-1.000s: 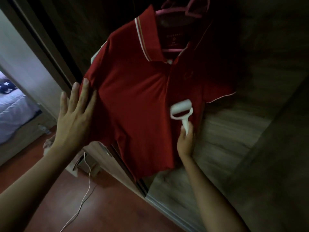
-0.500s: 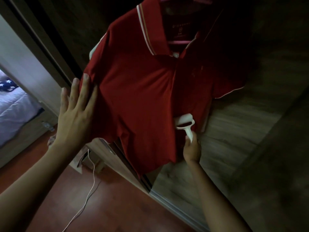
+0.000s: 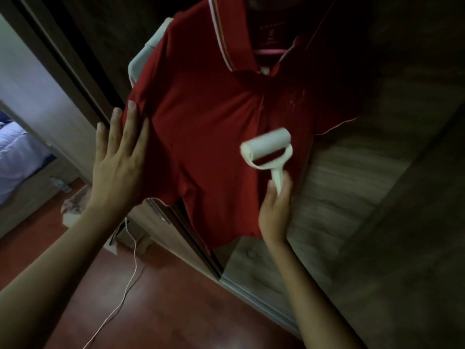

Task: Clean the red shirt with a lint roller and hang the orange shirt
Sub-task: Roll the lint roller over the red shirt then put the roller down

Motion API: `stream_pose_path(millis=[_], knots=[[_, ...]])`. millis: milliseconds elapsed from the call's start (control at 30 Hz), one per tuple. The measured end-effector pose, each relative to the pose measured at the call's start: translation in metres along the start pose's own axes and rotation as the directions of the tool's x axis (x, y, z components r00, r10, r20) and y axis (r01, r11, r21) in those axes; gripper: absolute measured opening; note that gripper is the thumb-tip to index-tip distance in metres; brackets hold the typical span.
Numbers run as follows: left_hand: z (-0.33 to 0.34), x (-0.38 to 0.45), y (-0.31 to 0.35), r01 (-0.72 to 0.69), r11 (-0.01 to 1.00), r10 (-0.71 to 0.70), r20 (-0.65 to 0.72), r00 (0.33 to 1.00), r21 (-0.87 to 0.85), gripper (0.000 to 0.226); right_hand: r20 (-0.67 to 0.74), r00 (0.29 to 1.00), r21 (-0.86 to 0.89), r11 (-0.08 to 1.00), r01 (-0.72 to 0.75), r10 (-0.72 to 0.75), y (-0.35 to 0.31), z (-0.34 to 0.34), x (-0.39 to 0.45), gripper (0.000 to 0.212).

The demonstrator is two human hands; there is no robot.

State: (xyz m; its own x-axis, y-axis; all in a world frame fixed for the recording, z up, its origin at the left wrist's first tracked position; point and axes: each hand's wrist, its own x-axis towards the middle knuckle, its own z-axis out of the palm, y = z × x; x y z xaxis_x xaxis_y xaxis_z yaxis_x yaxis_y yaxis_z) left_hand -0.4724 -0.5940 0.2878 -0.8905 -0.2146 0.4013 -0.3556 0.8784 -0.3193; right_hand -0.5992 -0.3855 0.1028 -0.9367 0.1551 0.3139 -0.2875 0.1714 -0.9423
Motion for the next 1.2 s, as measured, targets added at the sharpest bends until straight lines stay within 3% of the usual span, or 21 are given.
stream_pose_path(millis=[100, 167, 233, 300, 400, 467, 567, 667, 733, 867, 933, 1067, 1200], knots=[[0.002, 0.001, 0.004, -0.003, 1.000, 0.003, 0.009, 1.000, -0.003, 0.149, 0.035, 0.991, -0.015, 0.991, 0.133, -0.132, -0.022, 0.013, -0.011, 0.041], [0.002, 0.000, 0.007, -0.013, 1.000, 0.013, -0.005, 1.000, -0.010, 0.149, 0.132, 0.982, -0.099, 0.983, 0.151, -0.138, -0.011, 0.022, -0.028, 0.040], [0.001, -0.002, 0.007, -0.020, 1.000, 0.020, -0.008, 1.000, -0.014, 0.150, 0.258, 0.965, -0.251, 0.961, 0.119, -0.052, 0.019, 0.027, -0.049, 0.039], [0.000, -0.003, 0.007, -0.024, 0.999, 0.024, 0.004, 1.000, -0.023, 0.152, 0.363, 0.921, -0.422, 0.906, 0.029, 0.140, 0.053, 0.026, -0.070, 0.039], [0.000, -0.004, 0.007, -0.024, 0.999, 0.024, 0.017, 1.000, -0.026, 0.152, 0.414, 0.830, -0.626, 0.779, -0.038, 0.374, 0.073, 0.016, -0.086, 0.038], [0.000, -0.004, 0.007, -0.024, 0.999, 0.025, 0.011, 1.000, -0.032, 0.151, 0.395, 0.858, -0.583, 0.811, -0.042, 0.328, 0.061, 0.012, -0.083, 0.038], [0.002, -0.004, 0.008, -0.025, 0.999, 0.025, 0.000, 1.000, -0.046, 0.144, 0.297, 0.949, -0.400, 0.916, 0.023, 0.106, 0.021, 0.013, -0.065, 0.037], [0.003, -0.006, 0.013, -0.033, 0.998, 0.033, -0.001, 0.999, -0.058, 0.140, 0.239, 0.971, -0.308, 0.948, 0.074, 0.002, -0.004, 0.020, -0.050, 0.037], [0.003, -0.007, 0.016, -0.030, 0.997, 0.032, 0.021, 0.999, -0.078, 0.146, 0.266, 0.964, -0.356, 0.931, 0.078, 0.021, 0.000, 0.023, -0.048, 0.038], [0.001, -0.008, 0.017, -0.022, 0.995, 0.027, 0.045, 0.999, -0.095, 0.154, 0.397, 0.878, -0.565, 0.825, 0.003, 0.268, 0.043, 0.012, -0.071, 0.038], [0.001, -0.008, 0.017, -0.015, 0.996, 0.021, 0.063, 0.998, -0.088, 0.155, 0.399, 0.869, -0.590, 0.808, -0.001, 0.292, 0.051, 0.004, -0.080, 0.039], [0.003, -0.010, 0.019, -0.017, 0.997, 0.023, 0.078, 0.997, -0.080, 0.152, 0.339, 0.938, -0.431, 0.898, 0.088, 0.071, 0.001, 0.010, -0.060, 0.038], [0.005, -0.010, 0.020, -0.028, 0.994, 0.029, 0.005, 1.000, -0.103, 0.128, 0.176, 0.967, -0.210, 0.953, 0.218, -0.182, -0.084, 0.017, -0.018, 0.040]])
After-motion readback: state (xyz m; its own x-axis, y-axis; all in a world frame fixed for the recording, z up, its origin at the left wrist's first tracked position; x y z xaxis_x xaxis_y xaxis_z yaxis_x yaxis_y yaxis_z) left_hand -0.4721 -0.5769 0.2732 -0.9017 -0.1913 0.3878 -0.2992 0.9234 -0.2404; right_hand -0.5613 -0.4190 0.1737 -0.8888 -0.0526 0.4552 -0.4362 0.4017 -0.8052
